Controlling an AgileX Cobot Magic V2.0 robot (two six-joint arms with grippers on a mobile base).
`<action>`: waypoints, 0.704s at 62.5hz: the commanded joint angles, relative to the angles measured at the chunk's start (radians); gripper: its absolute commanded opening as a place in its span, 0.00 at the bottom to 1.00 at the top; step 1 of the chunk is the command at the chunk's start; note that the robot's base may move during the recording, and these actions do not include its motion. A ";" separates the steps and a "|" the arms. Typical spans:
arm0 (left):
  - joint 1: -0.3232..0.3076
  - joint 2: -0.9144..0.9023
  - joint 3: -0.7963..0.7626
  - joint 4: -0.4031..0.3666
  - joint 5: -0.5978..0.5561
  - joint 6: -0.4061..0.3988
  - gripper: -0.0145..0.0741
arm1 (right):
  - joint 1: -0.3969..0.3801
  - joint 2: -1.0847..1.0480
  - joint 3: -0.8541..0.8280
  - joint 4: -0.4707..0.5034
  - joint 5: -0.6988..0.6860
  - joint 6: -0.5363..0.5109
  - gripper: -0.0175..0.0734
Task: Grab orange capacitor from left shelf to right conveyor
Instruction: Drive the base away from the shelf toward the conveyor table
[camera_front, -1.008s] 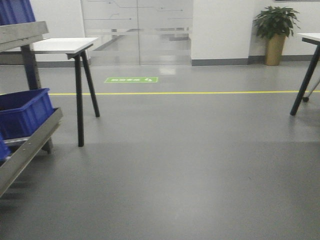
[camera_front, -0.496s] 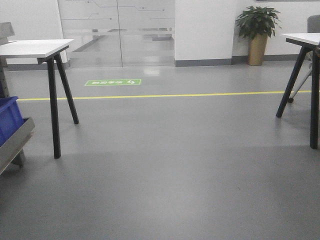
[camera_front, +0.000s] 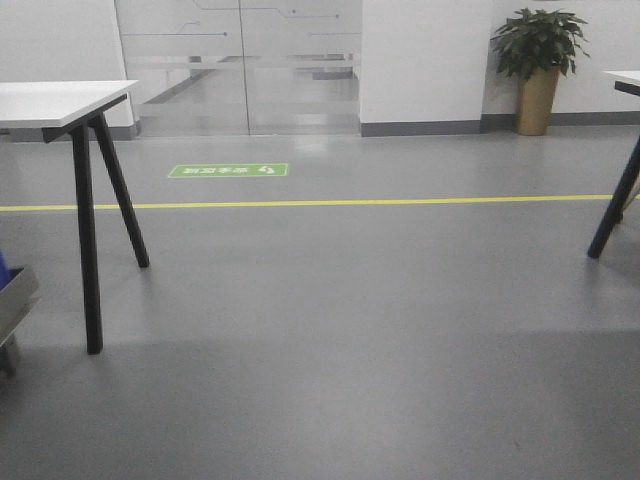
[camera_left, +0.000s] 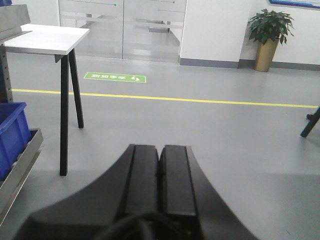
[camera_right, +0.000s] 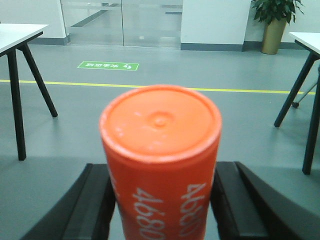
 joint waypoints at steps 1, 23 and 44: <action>-0.003 -0.019 -0.005 0.000 -0.086 0.000 0.05 | 0.000 0.015 -0.027 -0.008 -0.092 -0.002 0.39; -0.003 -0.019 -0.005 0.000 -0.086 0.000 0.05 | 0.000 0.015 -0.027 -0.008 -0.088 -0.002 0.39; -0.003 -0.019 -0.005 0.000 -0.086 0.000 0.05 | 0.000 0.015 -0.027 -0.008 -0.087 -0.002 0.39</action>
